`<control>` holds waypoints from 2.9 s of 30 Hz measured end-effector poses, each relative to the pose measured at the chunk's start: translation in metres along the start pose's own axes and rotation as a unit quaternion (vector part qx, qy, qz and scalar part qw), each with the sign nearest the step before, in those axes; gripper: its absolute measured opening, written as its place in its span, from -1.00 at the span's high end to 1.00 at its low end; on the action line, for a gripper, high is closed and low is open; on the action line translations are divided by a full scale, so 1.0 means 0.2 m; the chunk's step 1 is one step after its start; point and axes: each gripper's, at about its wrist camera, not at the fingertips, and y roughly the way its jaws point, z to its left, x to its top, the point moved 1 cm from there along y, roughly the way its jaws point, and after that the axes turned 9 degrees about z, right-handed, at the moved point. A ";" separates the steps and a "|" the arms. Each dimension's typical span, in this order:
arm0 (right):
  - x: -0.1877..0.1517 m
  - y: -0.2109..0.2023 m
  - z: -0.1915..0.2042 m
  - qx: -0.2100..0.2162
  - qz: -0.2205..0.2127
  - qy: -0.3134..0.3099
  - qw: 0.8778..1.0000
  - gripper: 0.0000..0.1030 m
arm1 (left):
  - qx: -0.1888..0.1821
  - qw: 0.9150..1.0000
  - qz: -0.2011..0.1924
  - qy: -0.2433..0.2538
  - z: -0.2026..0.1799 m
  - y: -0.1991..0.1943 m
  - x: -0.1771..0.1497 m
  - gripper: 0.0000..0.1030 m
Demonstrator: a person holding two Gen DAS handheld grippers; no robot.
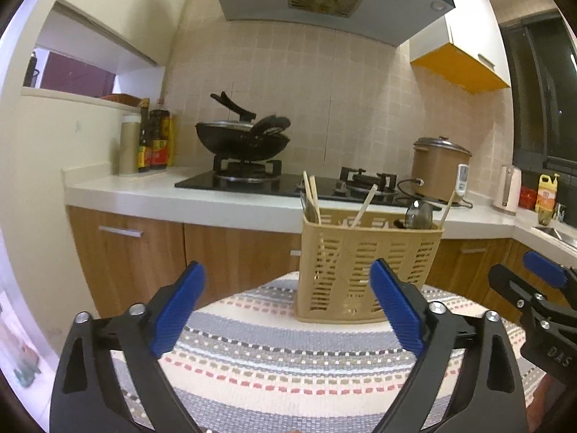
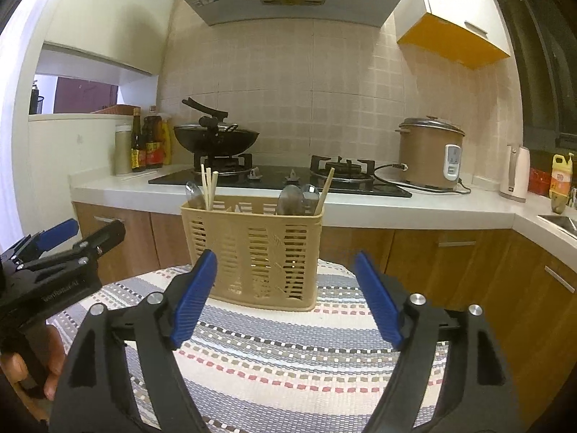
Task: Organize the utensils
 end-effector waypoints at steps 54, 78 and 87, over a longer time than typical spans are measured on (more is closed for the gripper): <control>-0.05 0.08 -0.12 0.006 0.030 0.049 0.998 -0.77 | 0.039 0.998 0.025 0.045 -0.09 0.05 -0.10 -0.85; -0.06 0.09 -0.12 0.007 0.033 0.048 0.998 -0.84 | 0.032 0.998 0.035 0.029 -0.06 0.06 -0.09 -0.85; -0.06 0.09 -0.11 0.007 0.035 0.048 0.998 -0.84 | 0.032 0.999 0.034 0.028 -0.07 0.07 -0.09 -0.85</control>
